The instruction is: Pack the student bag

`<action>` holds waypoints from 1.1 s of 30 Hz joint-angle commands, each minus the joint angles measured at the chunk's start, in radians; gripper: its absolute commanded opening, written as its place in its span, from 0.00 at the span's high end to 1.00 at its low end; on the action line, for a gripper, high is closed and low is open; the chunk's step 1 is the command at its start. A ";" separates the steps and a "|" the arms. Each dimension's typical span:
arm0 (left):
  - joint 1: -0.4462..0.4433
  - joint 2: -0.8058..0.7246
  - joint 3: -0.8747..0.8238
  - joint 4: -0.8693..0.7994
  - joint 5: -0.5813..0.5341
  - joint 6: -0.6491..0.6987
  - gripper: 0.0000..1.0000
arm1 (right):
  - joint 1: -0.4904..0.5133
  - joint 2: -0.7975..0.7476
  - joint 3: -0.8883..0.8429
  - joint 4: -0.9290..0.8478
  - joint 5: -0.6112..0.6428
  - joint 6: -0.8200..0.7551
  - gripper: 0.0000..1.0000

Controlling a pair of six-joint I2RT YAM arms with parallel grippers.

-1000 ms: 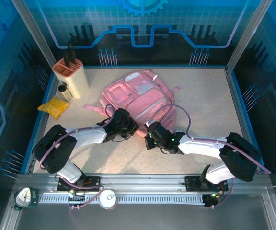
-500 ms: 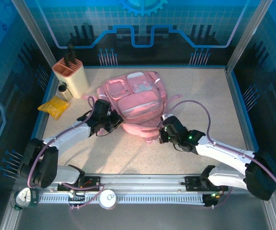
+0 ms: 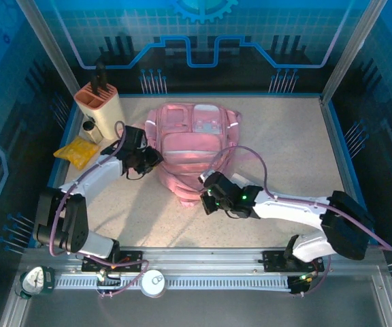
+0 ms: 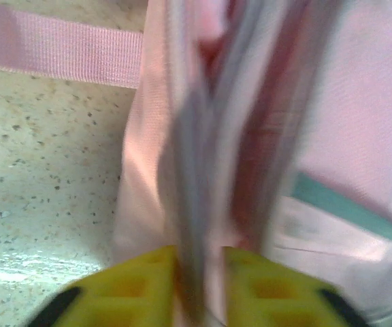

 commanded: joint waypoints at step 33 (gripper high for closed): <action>-0.294 -0.152 -0.294 0.253 -0.140 -0.455 1.00 | 0.033 0.037 0.027 -0.056 0.025 0.022 1.00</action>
